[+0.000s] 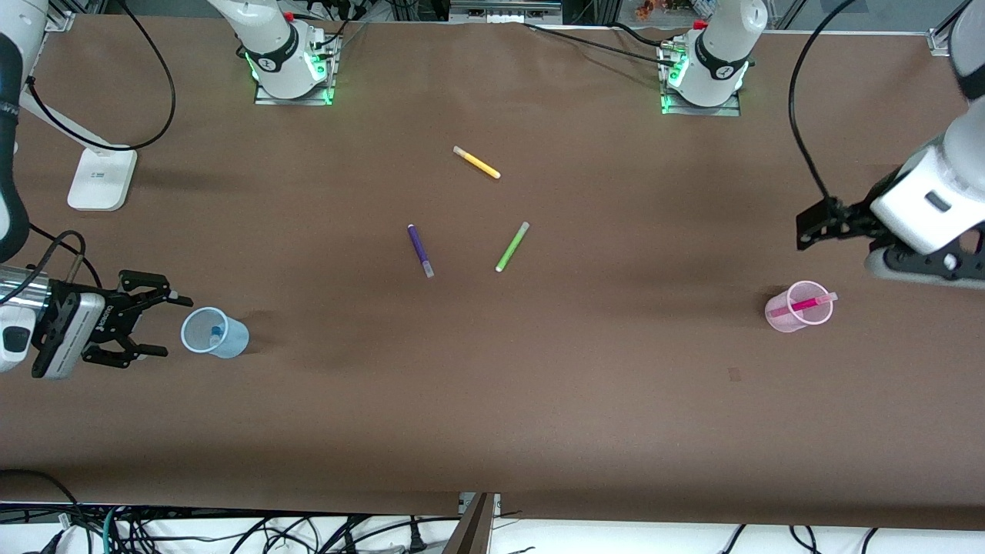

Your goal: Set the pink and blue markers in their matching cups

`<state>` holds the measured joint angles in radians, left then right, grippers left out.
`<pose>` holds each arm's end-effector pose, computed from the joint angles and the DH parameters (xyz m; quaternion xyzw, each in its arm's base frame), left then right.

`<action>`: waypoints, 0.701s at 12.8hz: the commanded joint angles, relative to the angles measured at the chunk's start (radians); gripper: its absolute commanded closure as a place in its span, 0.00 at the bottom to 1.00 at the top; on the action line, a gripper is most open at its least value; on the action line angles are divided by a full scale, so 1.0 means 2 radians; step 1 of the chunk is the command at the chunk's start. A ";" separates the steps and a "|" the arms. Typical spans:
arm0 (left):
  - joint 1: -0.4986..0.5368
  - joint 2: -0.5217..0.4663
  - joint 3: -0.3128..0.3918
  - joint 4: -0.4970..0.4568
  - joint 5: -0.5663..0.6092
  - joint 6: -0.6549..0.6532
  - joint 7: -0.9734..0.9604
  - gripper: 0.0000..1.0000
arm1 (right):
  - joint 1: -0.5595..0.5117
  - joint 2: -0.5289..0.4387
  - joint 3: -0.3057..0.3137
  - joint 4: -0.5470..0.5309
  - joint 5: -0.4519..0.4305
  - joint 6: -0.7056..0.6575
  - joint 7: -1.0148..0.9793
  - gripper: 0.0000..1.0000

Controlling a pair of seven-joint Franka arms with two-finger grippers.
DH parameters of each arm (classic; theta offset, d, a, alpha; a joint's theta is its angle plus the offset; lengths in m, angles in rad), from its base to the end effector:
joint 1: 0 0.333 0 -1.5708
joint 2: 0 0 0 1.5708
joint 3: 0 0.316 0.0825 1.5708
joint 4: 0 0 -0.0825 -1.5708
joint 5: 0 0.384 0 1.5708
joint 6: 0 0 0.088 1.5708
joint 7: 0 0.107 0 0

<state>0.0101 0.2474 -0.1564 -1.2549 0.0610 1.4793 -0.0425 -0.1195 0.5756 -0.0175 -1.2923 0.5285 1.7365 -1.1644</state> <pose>0.6158 -0.0697 0.6203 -0.9988 0.0472 0.0090 0.0122 0.7093 -0.0487 0.4135 -0.8689 -0.4227 -0.1007 0.2370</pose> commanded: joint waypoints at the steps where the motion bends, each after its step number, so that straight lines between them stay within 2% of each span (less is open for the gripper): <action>1: 0.005 -0.069 0.002 -0.123 -0.015 0.057 -0.003 0.00 | 0.025 -0.025 0.000 0.007 -0.067 -0.012 0.119 0.00; 2: 0.009 -0.075 0.002 -0.145 -0.017 0.072 -0.001 0.00 | 0.037 -0.038 0.000 0.006 -0.095 -0.022 0.169 0.00; 4: 0.012 -0.075 0.012 -0.152 -0.075 0.070 -0.002 0.00 | 0.063 -0.063 0.000 0.005 -0.148 -0.057 0.283 0.00; 6: 0.011 -0.075 0.025 -0.159 -0.083 0.070 0.005 0.00 | 0.081 -0.091 0.006 -0.006 -0.186 -0.096 0.394 0.00; 9: 0.012 -0.094 0.039 -0.175 -0.085 0.070 0.014 0.00 | 0.089 -0.158 0.010 -0.075 -0.221 -0.116 0.514 0.00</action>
<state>0.0288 0.1281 -0.0896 -1.5338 -0.0814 1.6019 -0.0425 0.0568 0.3681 -0.0059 -1.3133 0.1314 1.5129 -0.2641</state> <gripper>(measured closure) 0.000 0.000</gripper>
